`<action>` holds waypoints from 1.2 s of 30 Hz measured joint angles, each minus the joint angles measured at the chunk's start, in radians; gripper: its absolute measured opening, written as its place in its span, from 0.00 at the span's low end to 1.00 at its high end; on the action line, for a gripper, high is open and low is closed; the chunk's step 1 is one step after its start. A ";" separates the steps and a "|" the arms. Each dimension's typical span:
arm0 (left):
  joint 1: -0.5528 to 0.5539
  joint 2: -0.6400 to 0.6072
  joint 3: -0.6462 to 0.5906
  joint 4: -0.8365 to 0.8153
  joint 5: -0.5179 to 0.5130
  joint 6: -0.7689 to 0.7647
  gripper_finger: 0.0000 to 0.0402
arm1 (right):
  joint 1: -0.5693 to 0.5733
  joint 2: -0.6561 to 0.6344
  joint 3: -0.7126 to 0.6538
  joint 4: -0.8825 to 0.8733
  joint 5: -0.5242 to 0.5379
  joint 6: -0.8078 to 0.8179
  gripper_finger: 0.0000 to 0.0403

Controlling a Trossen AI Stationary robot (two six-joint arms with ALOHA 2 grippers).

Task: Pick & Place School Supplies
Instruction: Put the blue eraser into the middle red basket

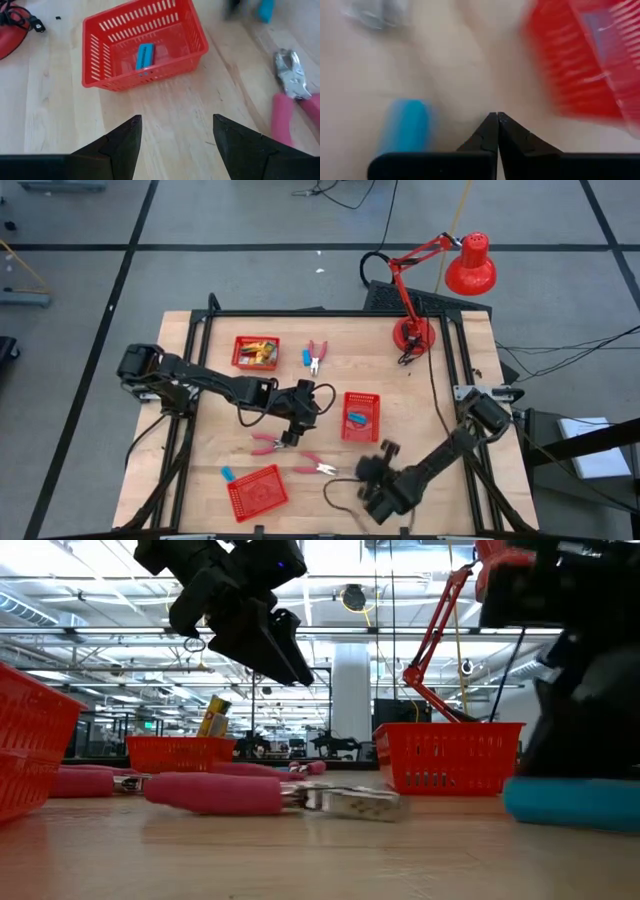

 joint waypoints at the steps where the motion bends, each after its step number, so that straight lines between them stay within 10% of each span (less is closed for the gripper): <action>1: 0.001 -0.003 0.000 -0.001 0.000 -0.001 0.62 | -0.009 0.000 0.000 -0.005 -0.003 -0.011 0.01; 26: 0.015 -0.221 0.001 -0.108 -0.027 0.033 0.62 | -0.077 -0.054 0.013 0.223 -0.133 -0.344 0.00; 36: 0.014 -0.220 0.001 -0.143 -0.027 0.054 0.62 | -0.124 -0.120 0.013 0.185 -0.269 -0.339 0.35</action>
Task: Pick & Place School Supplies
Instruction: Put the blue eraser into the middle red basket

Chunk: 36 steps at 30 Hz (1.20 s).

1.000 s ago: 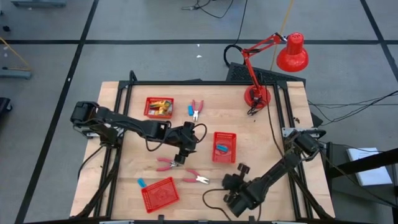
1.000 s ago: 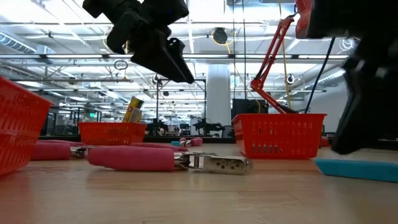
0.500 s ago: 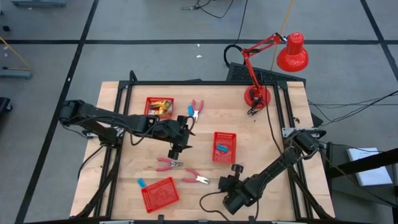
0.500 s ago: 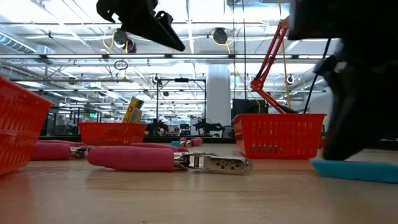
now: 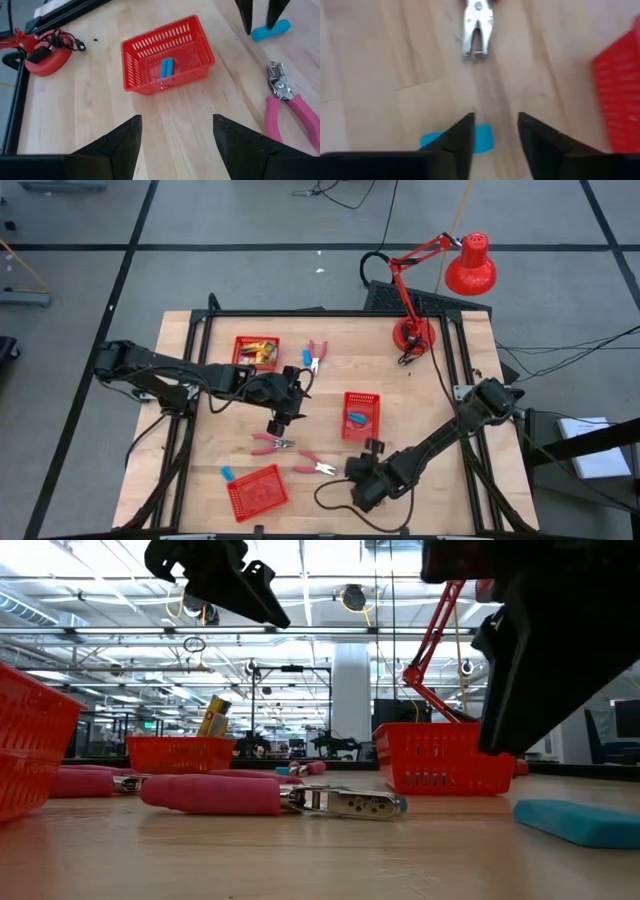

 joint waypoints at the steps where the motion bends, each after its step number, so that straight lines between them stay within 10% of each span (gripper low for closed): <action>1: 0.000 0.000 0.000 -0.002 0.000 0.002 0.62 | -0.005 -0.001 0.000 0.009 -0.033 0.002 0.40; 10: 0.000 0.000 0.000 -0.035 0.000 0.005 0.62 | -0.006 -0.001 0.000 0.040 -0.287 0.190 0.64; 36: 0.000 0.000 0.000 -0.035 0.029 0.097 0.62 | -0.043 0.069 0.005 0.073 -0.241 0.498 0.64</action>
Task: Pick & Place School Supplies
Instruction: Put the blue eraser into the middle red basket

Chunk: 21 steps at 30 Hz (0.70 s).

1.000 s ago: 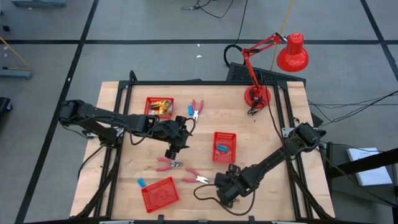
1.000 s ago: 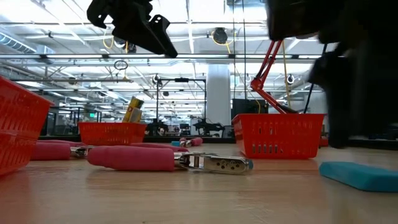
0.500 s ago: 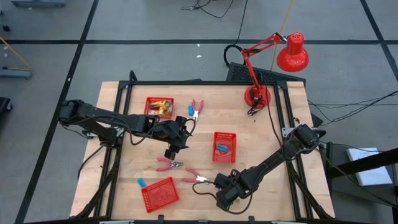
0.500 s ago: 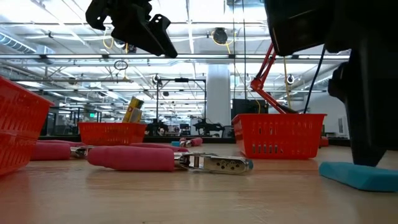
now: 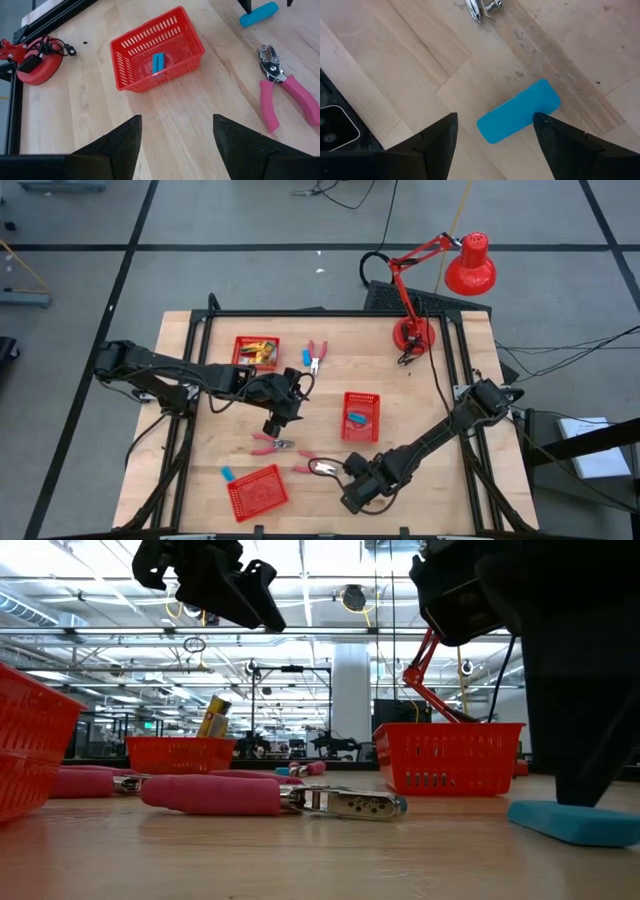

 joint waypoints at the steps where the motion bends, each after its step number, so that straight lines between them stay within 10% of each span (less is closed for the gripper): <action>1: 0.000 0.000 0.000 0.000 0.000 0.005 0.62 | 0.000 0.005 0.000 0.000 -0.013 0.000 0.64; 21: 0.001 0.000 0.000 -0.001 0.001 0.018 0.62 | 0.017 0.103 -0.001 -0.117 -0.021 0.076 0.63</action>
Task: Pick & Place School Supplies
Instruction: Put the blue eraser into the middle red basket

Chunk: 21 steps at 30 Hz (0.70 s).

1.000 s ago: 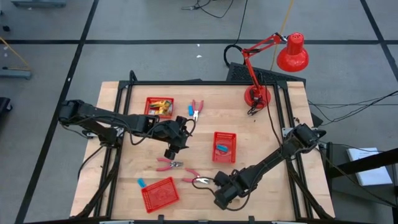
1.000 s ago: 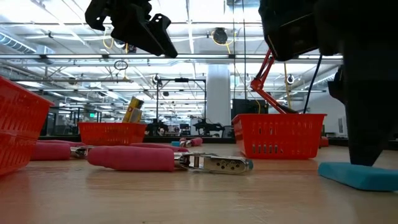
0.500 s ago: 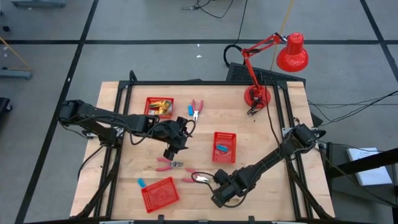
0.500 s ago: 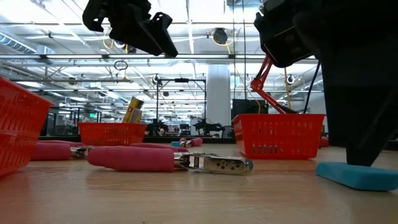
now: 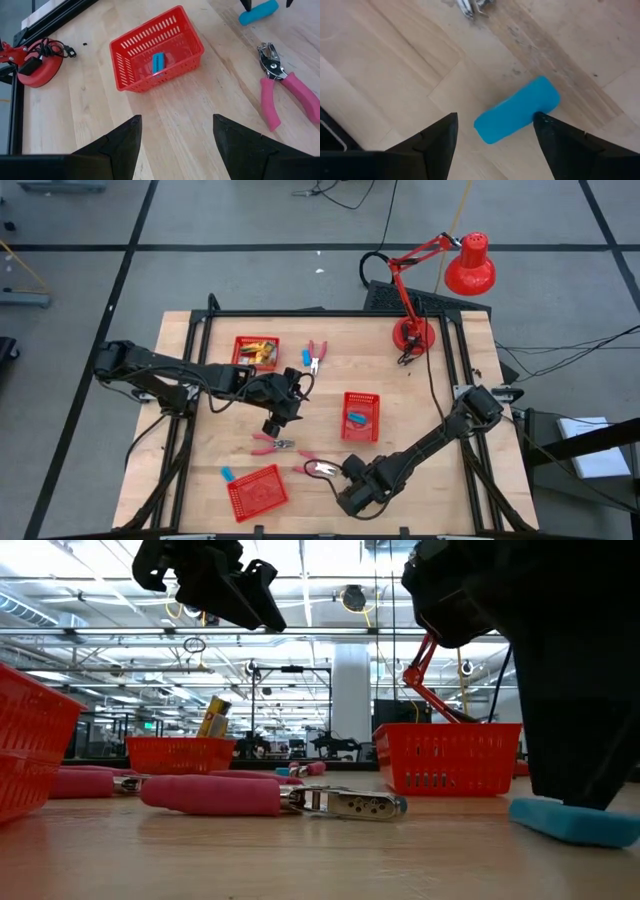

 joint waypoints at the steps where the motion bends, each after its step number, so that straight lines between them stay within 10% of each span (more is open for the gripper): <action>1: 0.000 0.000 0.000 0.001 0.000 0.000 0.62 | 0.000 0.001 0.000 -0.009 0.000 0.006 0.63; 21: 0.002 0.000 0.000 -0.001 0.000 -0.001 0.62 | -0.004 0.027 -0.004 -0.021 0.052 -0.166 0.11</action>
